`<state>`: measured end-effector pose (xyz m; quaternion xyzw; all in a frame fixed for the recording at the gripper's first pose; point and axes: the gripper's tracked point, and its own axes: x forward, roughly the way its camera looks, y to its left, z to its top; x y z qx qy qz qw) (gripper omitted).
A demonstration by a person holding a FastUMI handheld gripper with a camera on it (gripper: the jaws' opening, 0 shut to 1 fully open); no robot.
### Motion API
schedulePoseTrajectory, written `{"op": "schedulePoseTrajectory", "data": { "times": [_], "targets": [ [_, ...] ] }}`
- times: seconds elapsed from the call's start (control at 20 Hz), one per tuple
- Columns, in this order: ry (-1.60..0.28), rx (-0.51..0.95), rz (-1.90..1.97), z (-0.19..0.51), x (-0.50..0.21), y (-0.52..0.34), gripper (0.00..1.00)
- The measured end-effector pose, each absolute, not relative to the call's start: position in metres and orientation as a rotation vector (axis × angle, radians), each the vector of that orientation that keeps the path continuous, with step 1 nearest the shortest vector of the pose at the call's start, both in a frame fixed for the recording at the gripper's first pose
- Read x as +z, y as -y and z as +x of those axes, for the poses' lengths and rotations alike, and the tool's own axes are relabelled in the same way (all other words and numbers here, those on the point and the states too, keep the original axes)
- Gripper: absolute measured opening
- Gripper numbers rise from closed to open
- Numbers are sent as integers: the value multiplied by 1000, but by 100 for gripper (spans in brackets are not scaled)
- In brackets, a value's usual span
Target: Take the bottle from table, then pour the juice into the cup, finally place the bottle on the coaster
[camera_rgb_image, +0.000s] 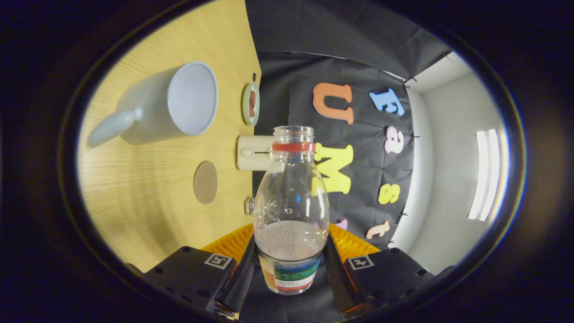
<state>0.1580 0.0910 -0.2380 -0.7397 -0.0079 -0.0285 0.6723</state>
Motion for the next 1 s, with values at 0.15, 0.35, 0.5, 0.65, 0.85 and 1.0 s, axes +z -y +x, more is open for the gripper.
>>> {"op": "schedulePoseTrajectory", "data": {
  "times": [0.15, 0.35, 0.5, 0.65, 0.85, 1.0],
  "targets": [
    [60, -67, -1722, 152, -233, -103, 79],
    [112, -71, -1795, 144, -231, -111, 79],
    [123, -74, -1847, 145, -230, -114, 79],
    [116, -72, -1858, 145, -233, -112, 79],
    [107, -78, -1852, 144, -232, -109, 79],
    [109, -77, -1860, 146, -232, -110, 79]
  ]
}}
